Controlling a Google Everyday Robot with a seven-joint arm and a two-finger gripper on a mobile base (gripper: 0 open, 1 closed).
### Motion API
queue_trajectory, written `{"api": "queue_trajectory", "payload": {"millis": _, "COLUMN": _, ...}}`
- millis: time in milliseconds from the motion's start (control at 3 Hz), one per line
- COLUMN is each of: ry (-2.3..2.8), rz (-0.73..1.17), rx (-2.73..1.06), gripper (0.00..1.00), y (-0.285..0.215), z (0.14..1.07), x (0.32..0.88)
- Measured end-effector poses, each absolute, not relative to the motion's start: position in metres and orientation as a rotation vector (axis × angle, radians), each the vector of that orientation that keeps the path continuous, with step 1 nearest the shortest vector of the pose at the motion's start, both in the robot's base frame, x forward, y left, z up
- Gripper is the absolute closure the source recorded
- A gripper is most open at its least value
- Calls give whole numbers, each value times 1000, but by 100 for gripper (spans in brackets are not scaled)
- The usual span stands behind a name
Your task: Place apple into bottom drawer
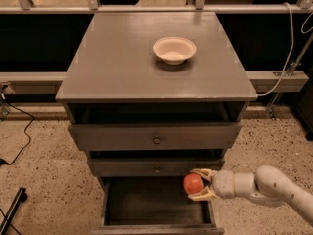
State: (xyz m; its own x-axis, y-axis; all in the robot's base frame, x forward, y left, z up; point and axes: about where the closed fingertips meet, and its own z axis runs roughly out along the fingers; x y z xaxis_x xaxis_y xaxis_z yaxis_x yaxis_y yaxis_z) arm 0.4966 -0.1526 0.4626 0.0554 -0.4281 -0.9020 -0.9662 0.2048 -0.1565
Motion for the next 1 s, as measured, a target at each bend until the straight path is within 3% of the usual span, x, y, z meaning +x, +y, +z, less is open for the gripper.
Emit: {"api": "queue_trajectory", "payload": {"millis": 1000, "ry": 1575, "rz": 739, "rx": -1529, "gripper": 100, "y": -157, "z": 355, "x": 473}}
